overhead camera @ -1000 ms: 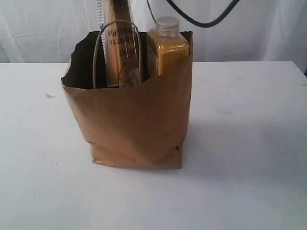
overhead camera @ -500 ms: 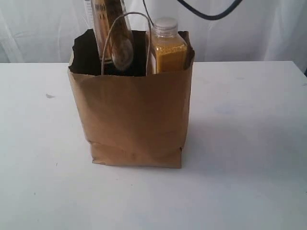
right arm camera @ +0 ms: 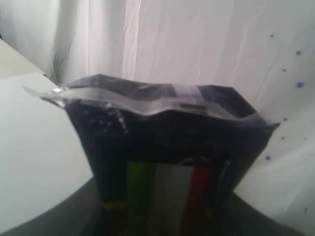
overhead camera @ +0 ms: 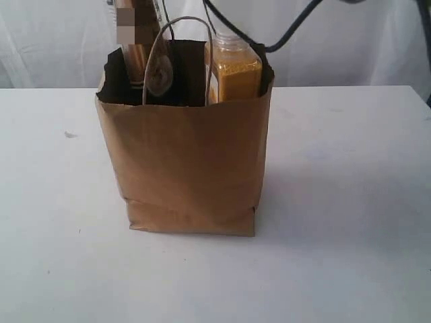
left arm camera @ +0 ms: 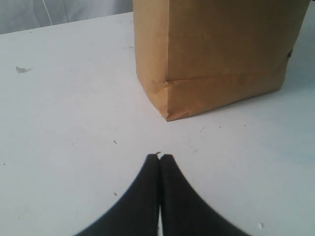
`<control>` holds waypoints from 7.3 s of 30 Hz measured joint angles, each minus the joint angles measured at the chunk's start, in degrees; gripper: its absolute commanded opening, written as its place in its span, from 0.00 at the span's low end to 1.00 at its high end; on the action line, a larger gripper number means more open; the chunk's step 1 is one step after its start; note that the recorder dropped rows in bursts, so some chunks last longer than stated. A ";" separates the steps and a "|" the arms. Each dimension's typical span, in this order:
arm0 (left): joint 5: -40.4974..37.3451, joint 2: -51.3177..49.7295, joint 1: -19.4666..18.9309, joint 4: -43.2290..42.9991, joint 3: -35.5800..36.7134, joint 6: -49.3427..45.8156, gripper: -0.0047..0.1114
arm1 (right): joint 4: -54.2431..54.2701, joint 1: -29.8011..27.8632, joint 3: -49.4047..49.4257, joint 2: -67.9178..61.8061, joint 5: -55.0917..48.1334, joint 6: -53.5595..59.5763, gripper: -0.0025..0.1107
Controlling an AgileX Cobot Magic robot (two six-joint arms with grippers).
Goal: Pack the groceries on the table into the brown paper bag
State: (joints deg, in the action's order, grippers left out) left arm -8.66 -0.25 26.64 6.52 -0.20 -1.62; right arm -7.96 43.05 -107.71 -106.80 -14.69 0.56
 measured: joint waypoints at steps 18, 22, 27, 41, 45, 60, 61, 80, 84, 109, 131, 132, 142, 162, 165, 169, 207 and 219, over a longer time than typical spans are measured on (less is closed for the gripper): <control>0.00 0.00 0.00 0.00 0.00 0.00 0.04 | 3.78 0.00 16.49 0.33 10.15 2.18 0.02; 0.00 0.00 0.00 0.00 0.00 0.00 0.04 | 4.99 -0.10 20.30 3.03 11.88 2.30 0.02; 0.00 0.00 0.00 0.00 0.00 0.00 0.04 | 6.79 -0.10 25.17 5.50 13.53 2.10 0.02; 0.00 0.00 0.00 -0.09 0.00 0.00 0.04 | 8.52 -0.10 25.63 8.05 1.54 1.55 0.61; 0.00 0.00 0.00 -0.09 0.00 0.00 0.04 | 8.65 -0.10 25.63 8.50 -0.24 1.56 0.61; 0.00 0.00 0.00 -0.09 0.00 0.00 0.04 | 8.86 -0.10 25.63 9.11 0.26 1.43 0.61; 0.00 0.00 0.00 -0.09 0.00 0.00 0.04 | 8.87 -0.10 25.63 9.10 0.26 1.43 0.61; 0.00 0.00 0.00 -0.09 0.00 0.00 0.04 | 8.95 -0.10 25.63 12.76 3.24 1.98 0.61; 0.00 0.00 0.00 -0.09 0.00 0.00 0.04 | 8.95 -0.10 25.63 13.48 3.69 1.98 0.61; 0.00 0.00 0.00 -0.09 0.00 0.00 0.04 | 8.95 -0.10 25.63 24.07 6.57 3.10 0.48; 0.00 0.00 0.00 -0.09 0.00 0.00 0.04 | 9.63 -0.10 45.40 55.14 -8.13 -1.92 0.02; 0.00 0.00 0.00 -0.09 0.00 0.00 0.04 | 10.12 -0.10 46.72 56.85 -9.60 -2.02 0.02; 0.00 0.00 0.00 -0.09 0.00 0.00 0.04 | 16.50 -0.10 57.53 69.37 -17.18 -2.05 0.02; 0.00 0.00 0.00 -0.09 0.00 0.00 0.04 | 18.24 -0.10 59.89 80.35 -24.24 -2.05 0.02; 0.00 0.00 0.00 -0.09 0.00 0.00 0.04 | 16.99 -0.10 59.89 80.35 -24.24 -2.05 0.02; 0.00 0.00 0.00 -0.09 0.00 0.00 0.04 | 15.97 -0.10 61.59 80.35 -23.11 -2.05 0.02; 0.00 0.00 0.00 -0.09 0.00 0.00 0.04 | 10.85 -24.06 107.46 106.46 -4.68 -7.48 0.02; 0.00 0.00 0.00 -0.09 0.00 0.00 0.04 | 10.85 -24.06 107.46 106.46 -4.68 -7.48 0.02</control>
State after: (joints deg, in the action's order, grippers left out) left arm -8.66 -0.25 26.64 6.42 -0.20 -1.62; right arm 2.89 18.99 -0.25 -0.33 -19.36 -6.91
